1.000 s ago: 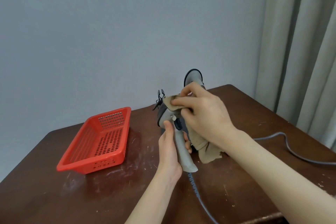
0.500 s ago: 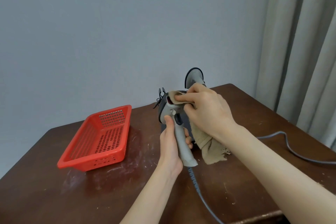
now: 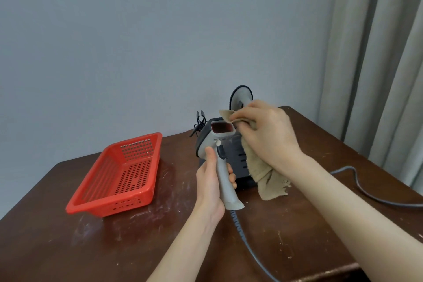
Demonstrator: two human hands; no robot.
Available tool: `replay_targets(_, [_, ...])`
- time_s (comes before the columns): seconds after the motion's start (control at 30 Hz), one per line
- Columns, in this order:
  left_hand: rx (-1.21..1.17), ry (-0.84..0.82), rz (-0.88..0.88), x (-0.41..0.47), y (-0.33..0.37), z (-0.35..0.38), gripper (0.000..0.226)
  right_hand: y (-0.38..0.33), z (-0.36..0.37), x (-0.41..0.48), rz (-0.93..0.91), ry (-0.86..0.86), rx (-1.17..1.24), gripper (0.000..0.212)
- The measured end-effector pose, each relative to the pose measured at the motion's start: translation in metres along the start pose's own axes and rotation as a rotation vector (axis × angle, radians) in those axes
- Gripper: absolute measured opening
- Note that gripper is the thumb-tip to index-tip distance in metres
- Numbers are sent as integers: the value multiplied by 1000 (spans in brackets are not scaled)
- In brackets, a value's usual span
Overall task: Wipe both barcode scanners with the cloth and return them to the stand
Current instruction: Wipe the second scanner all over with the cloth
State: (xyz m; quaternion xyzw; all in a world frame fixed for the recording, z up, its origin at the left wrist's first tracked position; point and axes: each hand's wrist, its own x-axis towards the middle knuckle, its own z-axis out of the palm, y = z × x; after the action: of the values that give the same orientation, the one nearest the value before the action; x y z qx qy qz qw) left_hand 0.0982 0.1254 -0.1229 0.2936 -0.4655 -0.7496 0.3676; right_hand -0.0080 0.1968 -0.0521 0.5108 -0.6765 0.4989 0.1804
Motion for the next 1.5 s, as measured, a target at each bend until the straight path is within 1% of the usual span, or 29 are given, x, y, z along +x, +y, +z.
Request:
replay_targets(0.07, [5, -11, 10, -1, -1, 2, 54, -3, 9, -2, -103, -49, 14, 20])
replay_targets(0.13, [-5, -17, 19, -2, -1, 4, 56, -2, 16, -5, -134, -112, -24, 25])
replay_targets(0.3, [-9, -17, 13, -3, 1, 0, 53, 7, 11, -2, 42, -220, -188, 32])
replay_targets(0.37, [12, -18, 11, -2, -1, 0, 55, 1, 13, -3, 54, -226, -136, 33])
replay_targets(0.47, [57, -23, 20, -1, 0, 3, 64, -13, 12, -5, 11, -191, 54, 31])
replay_targets(0.5, [57, -20, 20, -1, 1, 3, 64, -14, 10, -4, 10, -197, 46, 31])
replay_targets(0.53, [47, -17, 20, -1, 2, 2, 62, -12, 8, -3, 22, -217, -10, 32])
replay_targets(0.6, [33, -11, 9, -1, 2, 0, 54, -6, 2, 1, 74, -311, -242, 31])
replay_targets(0.63, [29, -12, -2, -2, 1, -2, 52, -4, -1, 4, 109, -330, -328, 27])
replay_targets(0.67, [18, -15, -13, -3, 0, -3, 52, -3, -5, 6, 150, -324, -364, 23])
replay_targets(0.73, [-26, -12, -36, -4, -2, -4, 52, 0, -11, 10, 212, -273, -372, 32])
replay_targets(0.77, [-55, -11, -50, -3, -2, -5, 53, 4, -13, 11, 221, -264, -364, 30])
replay_targets(0.8, [-81, -17, -63, -3, -1, -6, 53, 7, -14, 11, 215, -269, -348, 23])
replay_targets(0.87, [-95, -37, -72, -2, 1, -8, 55, 9, -13, 8, 206, -260, -264, 22])
replay_targets(0.97, [-81, -41, -72, -3, 1, -6, 55, 10, -6, 3, 142, -124, -72, 16])
replay_targets(1.03, [-75, -47, -67, -4, 0, -4, 54, 8, 0, 0, 82, -88, 4, 17])
replay_targets(1.1, [-72, -54, -66, -5, -1, -2, 54, 7, 4, -2, 33, -89, 23, 20])
replay_targets(1.17, [-60, -66, -63, -6, -2, 0, 56, 5, 7, -5, 6, -80, -21, 23])
replay_targets(1.3, [-22, -66, -54, -8, -3, 0, 56, 4, 12, -9, -39, -33, -66, 19])
replay_targets(1.4, [0, -70, -55, -8, -2, -1, 56, 1, 12, -9, -47, -22, -22, 20])
replay_targets(1.5, [30, -72, -52, -7, -3, -1, 61, -4, 13, -8, 2, -55, 61, 20])
